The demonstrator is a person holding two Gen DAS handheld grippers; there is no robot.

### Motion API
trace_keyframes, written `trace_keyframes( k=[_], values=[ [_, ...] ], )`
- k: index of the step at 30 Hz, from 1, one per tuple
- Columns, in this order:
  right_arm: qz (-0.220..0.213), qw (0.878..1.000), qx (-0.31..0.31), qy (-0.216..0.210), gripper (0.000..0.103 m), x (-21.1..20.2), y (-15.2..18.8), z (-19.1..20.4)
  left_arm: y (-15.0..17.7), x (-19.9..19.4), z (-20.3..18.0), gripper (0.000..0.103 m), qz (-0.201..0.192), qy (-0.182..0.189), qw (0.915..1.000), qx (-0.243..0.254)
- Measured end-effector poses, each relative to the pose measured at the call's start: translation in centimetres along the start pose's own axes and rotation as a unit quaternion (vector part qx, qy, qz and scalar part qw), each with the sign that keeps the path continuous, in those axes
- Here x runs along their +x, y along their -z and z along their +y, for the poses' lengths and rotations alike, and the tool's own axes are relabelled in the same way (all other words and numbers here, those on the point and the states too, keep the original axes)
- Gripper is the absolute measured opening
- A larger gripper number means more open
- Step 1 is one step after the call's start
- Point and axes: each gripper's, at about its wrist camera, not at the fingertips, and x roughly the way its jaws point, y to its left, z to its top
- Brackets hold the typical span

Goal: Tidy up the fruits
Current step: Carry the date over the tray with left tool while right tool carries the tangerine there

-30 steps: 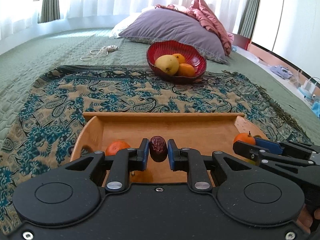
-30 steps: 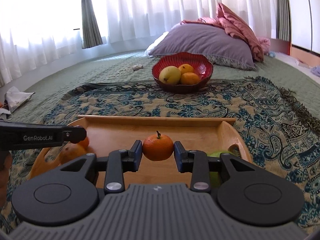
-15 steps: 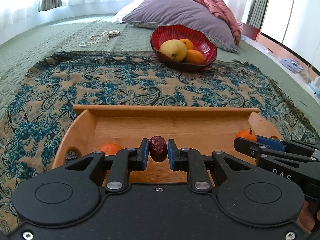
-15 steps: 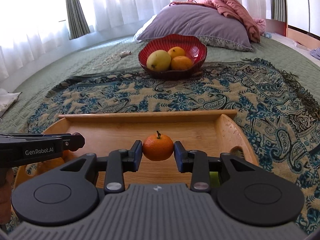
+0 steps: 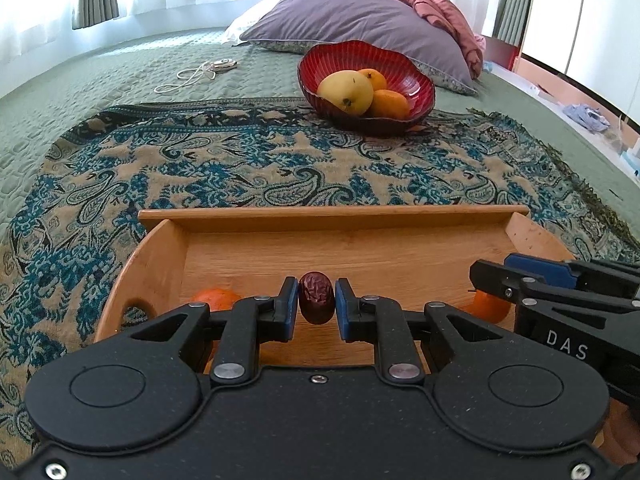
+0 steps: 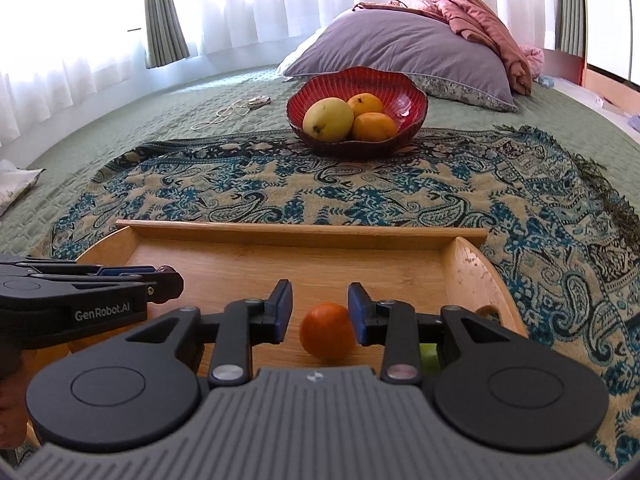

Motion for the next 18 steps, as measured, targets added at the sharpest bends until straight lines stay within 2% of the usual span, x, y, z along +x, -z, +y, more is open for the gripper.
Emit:
trace_keyframes(
  k=[14, 17, 18],
  values=[
    [-0.012, 1.0, 0.005, -0.004, 0.041, -1.2, -0.1, -0.3, 0.2, -0.1, -0.5, 0.02, 0.0, -0.007, 0.9999, 0.009],
    [-0.016, 1.0, 0.004, -0.003, 0.041, -1.8, -0.1, -0.4, 0.3, -0.3, -0.5, 0.026, 0.001, -0.007, 1.0, 0.005],
    [-0.017, 1.0, 0.003, -0.002, 0.041, -2.0, -0.1, -0.4, 0.3, -0.6, -0.5, 0.03, 0.0, -0.008, 1.0, 0.004]
  ],
)
